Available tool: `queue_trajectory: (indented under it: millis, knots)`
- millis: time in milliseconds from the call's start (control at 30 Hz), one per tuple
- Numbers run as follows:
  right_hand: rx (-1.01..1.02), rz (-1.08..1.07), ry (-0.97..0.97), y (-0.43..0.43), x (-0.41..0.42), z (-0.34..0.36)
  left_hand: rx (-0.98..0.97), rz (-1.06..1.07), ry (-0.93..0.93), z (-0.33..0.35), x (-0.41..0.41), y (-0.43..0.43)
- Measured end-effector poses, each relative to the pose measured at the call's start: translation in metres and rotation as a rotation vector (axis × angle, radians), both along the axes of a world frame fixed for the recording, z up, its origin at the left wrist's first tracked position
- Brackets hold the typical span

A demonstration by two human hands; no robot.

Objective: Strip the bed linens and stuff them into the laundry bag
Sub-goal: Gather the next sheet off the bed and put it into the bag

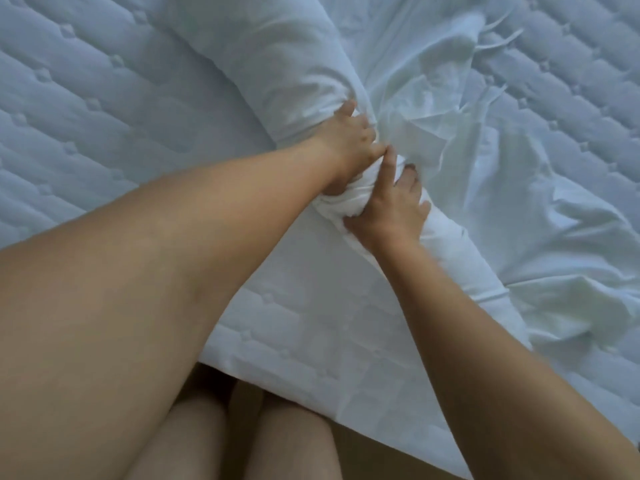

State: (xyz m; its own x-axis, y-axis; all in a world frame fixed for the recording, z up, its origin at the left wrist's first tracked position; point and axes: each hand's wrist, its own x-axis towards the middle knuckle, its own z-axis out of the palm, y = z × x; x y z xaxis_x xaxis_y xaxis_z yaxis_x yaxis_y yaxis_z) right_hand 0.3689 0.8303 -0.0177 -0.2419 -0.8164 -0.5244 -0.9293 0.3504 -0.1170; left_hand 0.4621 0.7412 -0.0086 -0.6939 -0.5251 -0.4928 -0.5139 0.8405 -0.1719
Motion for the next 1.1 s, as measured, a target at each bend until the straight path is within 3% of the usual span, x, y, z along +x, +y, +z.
queue_trajectory:
  millis: [167,367,467,533,633,733,800,900,967,1100]
  knots:
    - [-0.017,0.026,-0.154,-0.004,-0.022,0.016,0.158,0.127,-0.01,0.037,-0.008,0.006]
    - [0.407,0.075,-0.613,0.046,-0.005,0.032,0.665,0.327,-0.205,0.037,0.019,0.062]
    - [0.75,0.182,-0.626,0.065,0.005,0.032,0.897,0.47,-0.261,0.025,0.043,0.104]
    - [0.839,0.264,-0.572,0.071,0.011,0.027,0.933,0.553,-0.219,0.022,0.058,0.126]
    - [0.683,0.296,-0.512,0.082,0.014,0.02,0.691,0.511,0.021,0.031,0.079,0.148]
    - [0.428,0.199,-0.488,0.103,0.005,0.027,0.11,0.354,0.411,0.027,0.102,0.192]
    - [0.179,0.204,-0.336,0.125,0.002,0.035,-0.094,0.299,0.552,0.019,0.114,0.231]
    - [-0.322,0.203,-0.215,0.177,0.018,0.034,-0.148,0.182,0.515,0.002,0.126,0.257]
    - [-0.527,0.223,-0.176,0.214,0.033,0.028,-0.124,0.121,0.451,-0.008,0.127,0.245]
    - [-0.414,0.33,-0.06,0.222,0.029,0.009,0.16,0.091,0.251,0.009,0.107,0.188]
